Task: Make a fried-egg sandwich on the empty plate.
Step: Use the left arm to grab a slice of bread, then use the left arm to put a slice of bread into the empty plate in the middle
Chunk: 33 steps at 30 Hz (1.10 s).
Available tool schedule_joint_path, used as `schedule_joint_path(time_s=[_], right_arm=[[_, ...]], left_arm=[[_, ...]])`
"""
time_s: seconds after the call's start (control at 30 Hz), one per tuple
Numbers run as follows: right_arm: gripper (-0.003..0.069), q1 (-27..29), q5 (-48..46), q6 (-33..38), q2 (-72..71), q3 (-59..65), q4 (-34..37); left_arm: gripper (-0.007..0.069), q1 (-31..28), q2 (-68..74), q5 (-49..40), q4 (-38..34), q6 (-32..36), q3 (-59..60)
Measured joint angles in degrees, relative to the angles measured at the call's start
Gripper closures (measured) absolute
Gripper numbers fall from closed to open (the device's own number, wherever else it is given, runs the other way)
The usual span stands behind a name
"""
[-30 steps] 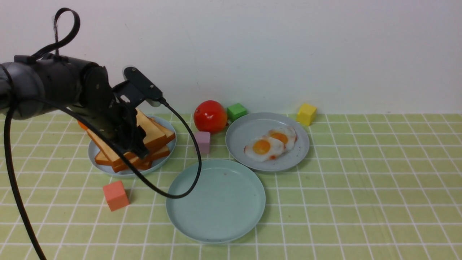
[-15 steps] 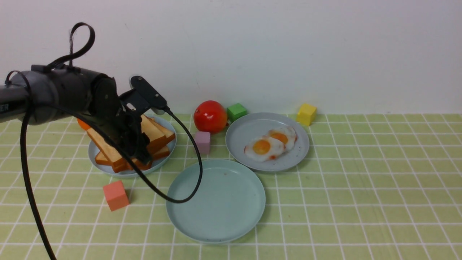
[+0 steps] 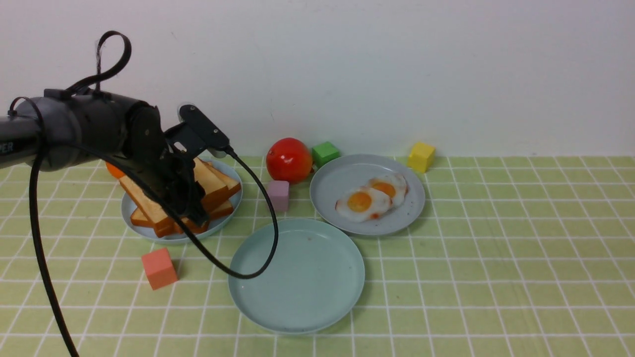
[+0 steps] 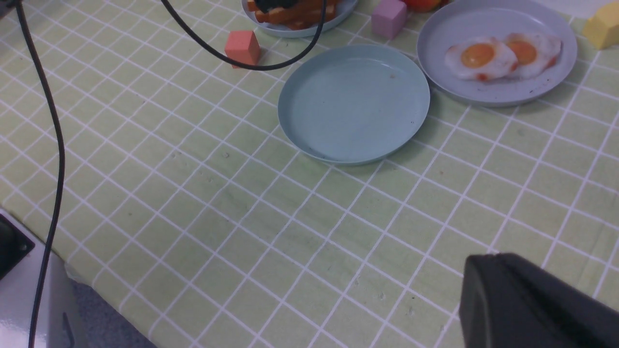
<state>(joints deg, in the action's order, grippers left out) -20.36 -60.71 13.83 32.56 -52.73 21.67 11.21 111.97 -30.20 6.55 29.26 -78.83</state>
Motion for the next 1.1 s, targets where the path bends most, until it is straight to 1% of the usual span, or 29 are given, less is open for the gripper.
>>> schedule_joint_path(time_s=[0.07, 0.13, 0.17, 0.2, 0.37, 0.5, 0.7, 0.77, 0.8, 0.93, 0.97, 1.0, 1.03, 1.07, 1.1], right_arm=[[0.0637, 0.0, 0.0, 0.0, 0.0, 0.0, 0.0], [0.0637, 0.0, 0.0, 0.0, 0.0, 0.0, 0.0], [0.0637, 0.0, 0.0, 0.0, 0.0, 0.0, 0.0], [0.0637, 0.0, 0.0, 0.0, 0.0, 0.0, 0.0], [0.0634, 0.0, 0.0, 0.0, 0.0, 0.0, 0.0], [0.0631, 0.0, 0.0, 0.0, 0.0, 0.0, 0.0], [0.0628, 0.0, 0.0, 0.0, 0.0, 0.0, 0.0], [0.0628, 0.0, 0.0, 0.0, 0.0, 0.0, 0.0], [0.0628, 0.0, 0.0, 0.0, 0.0, 0.0, 0.0], [0.0624, 0.0, -0.1, 0.0, 0.0, 0.0, 0.0], [0.0624, 0.0, -0.1, 0.0, 0.0, 0.0, 0.0], [0.0624, 0.0, -0.2, 0.0, 0.0, 0.0, 0.0], [0.0624, 0.0, -0.2, 0.0, 0.0, 0.0, 0.0], [0.0624, 0.0, -0.3, 0.0, 0.0, 0.0, 0.0], [0.0624, 0.0, -0.4, 0.0, 0.0, 0.0, 0.0]], left_arm=[[0.0432, 0.0, 0.0, -0.2, 0.1, 0.0, 0.0], [0.0491, 0.0, 0.0, -0.5, 0.1, 0.2, 0.0], [0.0496, 0.0, 0.0, -0.5, 0.1, 0.2, 0.0], [0.0522, 0.0, 0.0, -0.6, 0.1, 0.3, 0.0], [0.0527, 0.0, -1.6, -2.6, 0.0, 0.4, 0.0], [0.0547, 0.0, -4.4, -4.8, -0.4, 0.4, 0.4], [0.0561, 0.7, -10.6, -6.7, -2.8, -0.2, 0.6], [0.0561, 3.3, -13.7, -7.3, -2.8, -2.5, 1.5], [0.0561, 3.7, -13.9, -7.3, -2.8, -2.7, 1.8], [0.0561, 15.5, -17.4, -7.5, -2.6, -7.0, 5.6], [0.0561, 17.3, -17.4, -7.5, -2.6, -7.9, 6.0], [0.0561, 21.2, -17.1, -7.7, -2.6, -9.2, 6.9], [0.0561, 21.2, -17.1, -7.7, -2.6, -9.4, 7.0], [0.0561, 25.6, -16.0, -8.0, -2.0, -10.9, 7.4], [0.0561, 27.6, -15.2, -8.0, -1.3, -11.7, 7.5]])
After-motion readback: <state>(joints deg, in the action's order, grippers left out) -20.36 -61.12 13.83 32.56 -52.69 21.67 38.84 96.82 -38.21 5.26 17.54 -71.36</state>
